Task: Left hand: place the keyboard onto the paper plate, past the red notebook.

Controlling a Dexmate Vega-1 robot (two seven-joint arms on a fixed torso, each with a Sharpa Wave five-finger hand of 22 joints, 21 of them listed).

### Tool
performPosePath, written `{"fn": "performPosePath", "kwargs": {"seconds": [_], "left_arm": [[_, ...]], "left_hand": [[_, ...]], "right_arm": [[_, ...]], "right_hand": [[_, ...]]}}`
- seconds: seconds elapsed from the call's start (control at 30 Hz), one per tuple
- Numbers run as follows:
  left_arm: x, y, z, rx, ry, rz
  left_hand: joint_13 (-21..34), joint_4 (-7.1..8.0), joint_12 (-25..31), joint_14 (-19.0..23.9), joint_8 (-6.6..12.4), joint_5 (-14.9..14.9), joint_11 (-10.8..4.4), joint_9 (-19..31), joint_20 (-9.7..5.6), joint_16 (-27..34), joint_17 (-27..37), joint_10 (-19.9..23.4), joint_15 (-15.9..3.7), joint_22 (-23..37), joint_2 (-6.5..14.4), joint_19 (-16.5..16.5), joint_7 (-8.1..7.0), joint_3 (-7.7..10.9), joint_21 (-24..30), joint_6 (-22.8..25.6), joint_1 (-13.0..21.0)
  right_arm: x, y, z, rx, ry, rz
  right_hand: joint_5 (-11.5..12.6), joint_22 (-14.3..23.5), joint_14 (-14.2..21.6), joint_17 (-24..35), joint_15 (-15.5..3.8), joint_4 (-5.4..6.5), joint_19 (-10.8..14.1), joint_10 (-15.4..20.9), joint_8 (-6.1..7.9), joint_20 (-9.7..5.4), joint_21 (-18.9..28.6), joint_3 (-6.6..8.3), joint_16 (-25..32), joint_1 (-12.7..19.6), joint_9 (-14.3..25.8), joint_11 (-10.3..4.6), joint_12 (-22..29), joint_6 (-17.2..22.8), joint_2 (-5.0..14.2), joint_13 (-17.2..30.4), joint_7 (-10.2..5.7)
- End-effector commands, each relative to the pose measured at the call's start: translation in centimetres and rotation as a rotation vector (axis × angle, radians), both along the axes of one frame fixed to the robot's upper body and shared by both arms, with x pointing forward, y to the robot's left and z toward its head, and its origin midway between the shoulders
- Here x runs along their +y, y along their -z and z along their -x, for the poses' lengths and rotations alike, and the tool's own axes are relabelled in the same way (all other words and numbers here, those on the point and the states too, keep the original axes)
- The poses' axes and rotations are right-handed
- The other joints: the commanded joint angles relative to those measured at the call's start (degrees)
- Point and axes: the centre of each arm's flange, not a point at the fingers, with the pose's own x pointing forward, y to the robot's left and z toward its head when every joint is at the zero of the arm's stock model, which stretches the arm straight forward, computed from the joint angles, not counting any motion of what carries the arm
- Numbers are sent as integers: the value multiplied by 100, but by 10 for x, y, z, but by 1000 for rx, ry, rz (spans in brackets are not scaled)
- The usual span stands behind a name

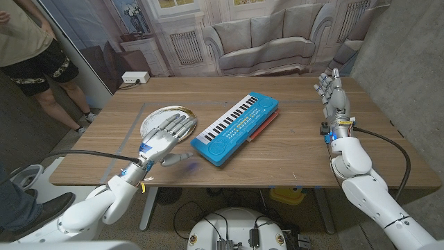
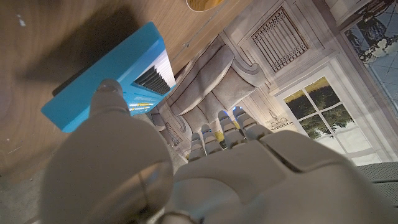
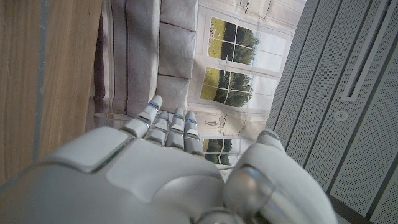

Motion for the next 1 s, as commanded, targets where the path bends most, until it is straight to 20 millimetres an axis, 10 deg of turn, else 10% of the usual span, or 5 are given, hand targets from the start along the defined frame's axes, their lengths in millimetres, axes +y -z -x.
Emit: {"fn": "performPosePath", "kwargs": {"seconds": [0.03,1.0], "left_arm": [[-3,10,3,41,-10,-10],[-16,27,-10,47,3,33]], "left_hand": [[33,-54,6,-33,15,23,-41,29,-453,2,25,-67,-595,26,-5,-34,5,-21,-20,-52,64],[34,-41,43,-247,41,0,-44,36,-418,9,33,-221,-548,36,55,-348,0,-63,-61,-206,166]], "right_arm": [[2,-10,-6,-21,-18,9],[-6,2,-5,-26,-7,-29]], "right_hand": [[-21,7,40,23,-5,2,46,37,24,-19,-28,-25,14,-28,29,-4,3,30,-7,12,-9],[-19,9,47,23,-6,-2,73,39,19,-16,-86,-54,14,-47,30,-11,-1,32,-7,13,-4]]}}
